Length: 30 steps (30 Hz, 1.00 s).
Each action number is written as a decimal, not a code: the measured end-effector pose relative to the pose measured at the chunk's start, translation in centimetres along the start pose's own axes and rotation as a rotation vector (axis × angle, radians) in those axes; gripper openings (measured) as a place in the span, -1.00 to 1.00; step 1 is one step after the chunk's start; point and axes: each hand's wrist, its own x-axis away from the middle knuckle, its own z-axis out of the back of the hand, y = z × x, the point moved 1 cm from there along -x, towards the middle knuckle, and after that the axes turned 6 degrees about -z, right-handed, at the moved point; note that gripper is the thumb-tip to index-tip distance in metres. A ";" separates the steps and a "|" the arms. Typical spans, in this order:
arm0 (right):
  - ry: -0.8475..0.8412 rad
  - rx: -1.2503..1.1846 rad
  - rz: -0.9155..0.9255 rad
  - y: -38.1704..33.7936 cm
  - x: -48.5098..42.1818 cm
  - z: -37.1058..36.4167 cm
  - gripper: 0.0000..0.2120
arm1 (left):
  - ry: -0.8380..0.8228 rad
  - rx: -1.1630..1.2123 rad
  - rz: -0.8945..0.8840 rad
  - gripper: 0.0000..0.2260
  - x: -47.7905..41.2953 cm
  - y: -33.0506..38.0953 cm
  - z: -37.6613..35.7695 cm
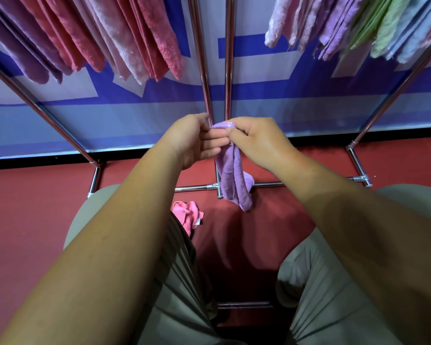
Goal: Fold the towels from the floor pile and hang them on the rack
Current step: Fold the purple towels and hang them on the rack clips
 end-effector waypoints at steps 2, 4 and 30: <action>0.070 0.016 -0.027 -0.4 0.3 0.3 -0.78 | -0.028 -0.146 -0.087 -0.55 -0.2 -0.3 -0.1; 0.121 -0.002 -0.045 -1.1 0.9 0.7 -0.77 | -0.029 -0.299 -0.188 -0.62 0.1 -0.9 -0.1; 0.485 -0.310 0.065 -21.5 3.8 19.6 -0.76 | 0.112 -0.129 -0.869 -0.79 16.1 21.5 -2.6</action>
